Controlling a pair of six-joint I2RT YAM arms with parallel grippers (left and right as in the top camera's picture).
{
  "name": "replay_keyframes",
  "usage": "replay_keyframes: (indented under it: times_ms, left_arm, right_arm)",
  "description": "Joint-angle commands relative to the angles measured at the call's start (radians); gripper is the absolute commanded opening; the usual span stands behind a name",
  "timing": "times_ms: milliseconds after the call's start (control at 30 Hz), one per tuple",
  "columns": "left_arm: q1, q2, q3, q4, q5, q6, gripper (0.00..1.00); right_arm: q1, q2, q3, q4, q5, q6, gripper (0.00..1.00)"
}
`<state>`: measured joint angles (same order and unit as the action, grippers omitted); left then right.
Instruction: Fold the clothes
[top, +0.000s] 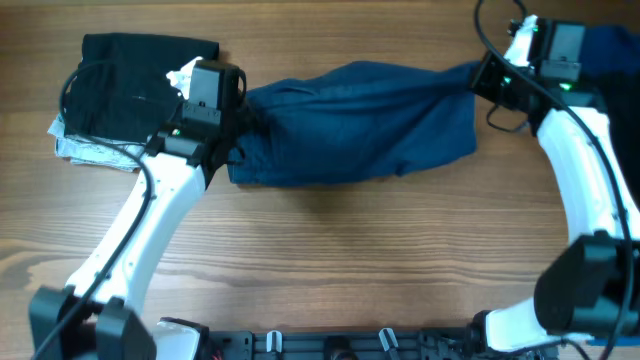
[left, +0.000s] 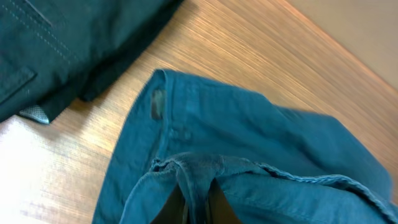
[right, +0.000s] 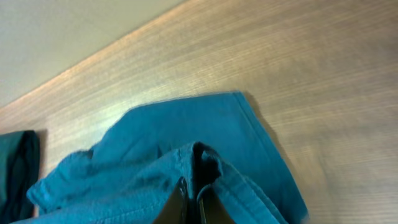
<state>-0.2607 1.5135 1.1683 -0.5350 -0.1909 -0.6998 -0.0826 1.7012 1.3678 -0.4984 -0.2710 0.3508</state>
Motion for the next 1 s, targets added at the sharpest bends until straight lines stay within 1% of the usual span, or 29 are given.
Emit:
replay_keyframes:
  times_ms: [0, 233, 400, 567, 700, 733, 767, 800, 833, 867, 900, 933, 967]
  left_arm:
    - [0.05, 0.064, 0.016, 0.043, -0.095, 0.012, 0.04]
    - [0.096, 0.171, 0.016, 0.132, -0.094, 0.012, 0.04]
    - [0.095, 0.28, 0.016, 0.25, -0.094, 0.013, 0.04]
    - [0.096, 0.382, 0.016, 0.351, -0.095, 0.013, 0.04]
    - [0.096, 0.42, 0.016, 0.409, -0.095, 0.016, 0.04]
    - [0.096, 0.42, 0.016, 0.421, -0.095, 0.018, 0.04]
    - [0.095, 0.418, 0.016, 0.437, -0.094, 0.035, 0.06]
    - [0.095, 0.411, 0.016, 0.454, -0.094, 0.06, 0.17]
    - [0.095, 0.403, 0.016, 0.47, -0.094, 0.087, 0.33]
    - [0.095, 0.391, 0.017, 0.482, -0.094, 0.113, 0.43]
    - [0.095, 0.377, 0.021, 0.484, -0.094, 0.134, 0.49]
    - [0.095, 0.363, 0.025, 0.481, -0.094, 0.152, 0.55]
    - [0.095, 0.343, 0.032, 0.476, -0.094, 0.177, 0.7]
  right_arm:
    - [0.024, 0.089, 0.021, 0.061, 0.079, 0.016, 0.05]
    - [0.04, 0.237, 0.021, 0.218, 0.083, 0.013, 0.04]
    - [0.04, 0.35, 0.021, 0.351, 0.083, -0.033, 0.04]
    - [0.04, 0.428, 0.021, 0.427, 0.094, -0.038, 0.04]
    - [0.04, 0.453, 0.02, 0.462, 0.09, -0.039, 0.04]
    - [0.04, 0.453, 0.02, 0.471, 0.09, -0.048, 0.08]
    - [0.04, 0.452, 0.021, 0.487, 0.08, -0.068, 0.18]
    - [0.04, 0.451, 0.021, 0.498, 0.069, -0.088, 0.29]
    - [0.04, 0.449, 0.021, 0.514, 0.05, -0.12, 0.4]
    - [0.04, 0.444, 0.021, 0.524, 0.039, -0.144, 0.52]
    - [0.04, 0.434, 0.021, 0.527, 0.033, -0.155, 0.66]
    - [0.04, 0.425, 0.021, 0.527, 0.029, -0.166, 0.79]
    - [0.04, 0.405, 0.021, 0.521, 0.019, -0.179, 0.87]
